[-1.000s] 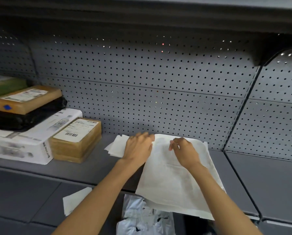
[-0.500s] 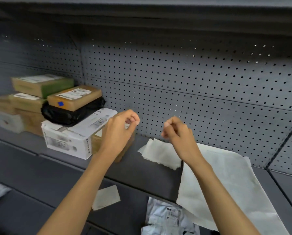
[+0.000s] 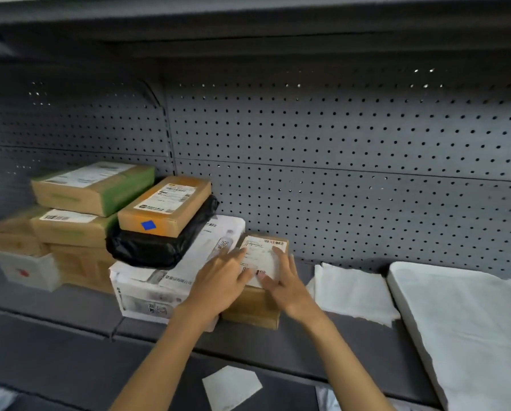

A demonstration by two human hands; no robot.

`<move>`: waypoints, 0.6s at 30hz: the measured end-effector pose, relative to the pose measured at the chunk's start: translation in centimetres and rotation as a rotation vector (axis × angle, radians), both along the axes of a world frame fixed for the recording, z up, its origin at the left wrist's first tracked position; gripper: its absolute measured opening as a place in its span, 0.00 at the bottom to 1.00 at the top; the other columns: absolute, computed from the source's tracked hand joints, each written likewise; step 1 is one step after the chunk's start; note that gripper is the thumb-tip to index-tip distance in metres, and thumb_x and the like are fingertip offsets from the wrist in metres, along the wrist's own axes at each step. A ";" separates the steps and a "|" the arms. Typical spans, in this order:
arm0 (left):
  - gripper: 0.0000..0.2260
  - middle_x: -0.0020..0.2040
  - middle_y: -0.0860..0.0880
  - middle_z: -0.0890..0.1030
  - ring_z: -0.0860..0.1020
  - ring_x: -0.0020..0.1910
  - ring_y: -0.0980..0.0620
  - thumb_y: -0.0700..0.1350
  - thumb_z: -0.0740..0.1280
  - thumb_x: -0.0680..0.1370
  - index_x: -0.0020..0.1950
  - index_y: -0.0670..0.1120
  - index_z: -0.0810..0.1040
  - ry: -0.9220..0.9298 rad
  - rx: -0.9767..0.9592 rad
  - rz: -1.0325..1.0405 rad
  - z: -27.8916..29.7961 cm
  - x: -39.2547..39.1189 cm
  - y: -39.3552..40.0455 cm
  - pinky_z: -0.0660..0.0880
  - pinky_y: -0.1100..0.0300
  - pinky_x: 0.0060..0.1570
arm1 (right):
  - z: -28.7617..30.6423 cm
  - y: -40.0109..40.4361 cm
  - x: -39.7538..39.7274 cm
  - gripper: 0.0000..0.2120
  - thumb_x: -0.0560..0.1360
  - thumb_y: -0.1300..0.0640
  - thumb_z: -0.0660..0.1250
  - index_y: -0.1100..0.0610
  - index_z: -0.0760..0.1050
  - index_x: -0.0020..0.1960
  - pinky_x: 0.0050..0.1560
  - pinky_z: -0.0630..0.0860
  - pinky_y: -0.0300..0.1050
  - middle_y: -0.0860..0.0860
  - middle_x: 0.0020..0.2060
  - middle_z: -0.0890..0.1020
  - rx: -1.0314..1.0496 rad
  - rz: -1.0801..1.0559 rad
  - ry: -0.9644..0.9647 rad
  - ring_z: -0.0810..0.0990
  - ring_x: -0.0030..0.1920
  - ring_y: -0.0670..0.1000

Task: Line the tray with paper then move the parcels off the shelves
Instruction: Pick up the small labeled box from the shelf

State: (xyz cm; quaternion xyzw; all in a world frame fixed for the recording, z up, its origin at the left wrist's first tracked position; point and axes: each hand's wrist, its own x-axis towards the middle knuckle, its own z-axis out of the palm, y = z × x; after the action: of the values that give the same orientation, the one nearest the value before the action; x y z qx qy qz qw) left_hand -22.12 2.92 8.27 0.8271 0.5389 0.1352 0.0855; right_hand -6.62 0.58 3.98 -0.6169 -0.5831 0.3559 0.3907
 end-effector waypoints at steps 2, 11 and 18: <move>0.27 0.81 0.47 0.60 0.57 0.80 0.46 0.56 0.55 0.84 0.81 0.47 0.58 0.049 -0.021 -0.036 -0.4 0.2 0.5 0.64 0.47 0.72 | -0.7 -0.2 -0.2 0.34 0.84 0.49 0.61 0.48 0.46 0.83 0.81 0.51 0.57 0.50 0.83 0.50 0.010 -0.053 0.036 0.43 0.83 0.52; 0.33 0.83 0.44 0.50 0.49 0.82 0.43 0.61 0.54 0.83 0.82 0.47 0.47 -0.006 -0.017 -0.032 -1.8 2.0 1.5 0.53 0.47 0.77 | -0.4 -1.9 0.6 0.31 0.86 0.53 0.55 0.51 0.42 0.83 0.82 0.51 0.49 0.44 0.81 0.53 -0.044 -0.084 0.097 0.52 0.82 0.46; 0.33 0.83 0.45 0.52 0.56 0.80 0.45 0.54 0.61 0.82 0.82 0.48 0.50 -0.263 -0.086 -0.069 -1.4 3.6 0.8 0.61 0.50 0.73 | 0.1 -2.8 1.6 0.30 0.87 0.56 0.54 0.53 0.44 0.84 0.77 0.55 0.40 0.43 0.79 0.59 -0.077 -0.120 0.147 0.59 0.75 0.42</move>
State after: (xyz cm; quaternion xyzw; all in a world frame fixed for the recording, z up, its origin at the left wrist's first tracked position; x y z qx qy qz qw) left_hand -18.53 3.68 6.89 0.8159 0.4994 0.2161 0.1956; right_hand -4.97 -2.25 4.12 -0.6375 -0.5010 0.3984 0.4287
